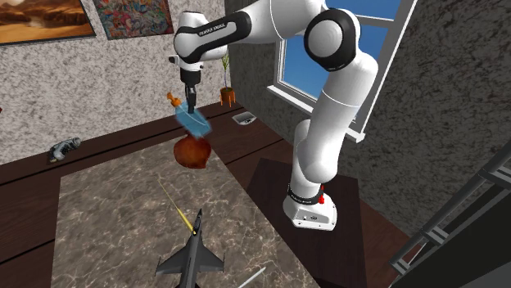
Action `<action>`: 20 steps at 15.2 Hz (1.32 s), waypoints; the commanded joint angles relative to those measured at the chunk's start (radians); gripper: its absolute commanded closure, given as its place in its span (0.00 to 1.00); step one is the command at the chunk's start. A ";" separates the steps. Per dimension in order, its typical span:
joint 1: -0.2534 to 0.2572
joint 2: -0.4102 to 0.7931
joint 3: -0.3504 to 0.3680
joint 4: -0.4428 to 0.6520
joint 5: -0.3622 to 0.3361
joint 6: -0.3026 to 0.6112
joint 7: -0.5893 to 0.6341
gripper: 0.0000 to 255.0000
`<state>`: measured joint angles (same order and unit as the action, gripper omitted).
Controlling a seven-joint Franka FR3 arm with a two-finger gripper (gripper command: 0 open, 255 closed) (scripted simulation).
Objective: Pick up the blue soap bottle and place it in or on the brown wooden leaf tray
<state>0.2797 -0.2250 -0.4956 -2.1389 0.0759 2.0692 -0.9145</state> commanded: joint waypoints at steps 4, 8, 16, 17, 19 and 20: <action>0.001 0.017 -0.007 -0.050 0.012 0.066 -0.017 1.00; 0.003 0.036 -0.014 -0.088 0.026 0.118 -0.034 1.00; 0.005 0.049 -0.017 -0.109 0.036 0.150 -0.045 1.00; 0.005 0.049 -0.017 -0.109 0.036 0.150 -0.045 1.00; 0.005 0.049 -0.017 -0.109 0.036 0.150 -0.044 0.00; 0.005 0.048 -0.016 -0.110 0.035 0.151 -0.043 0.00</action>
<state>0.2845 -0.1775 -0.5121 -2.2481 0.1111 2.2198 -0.9582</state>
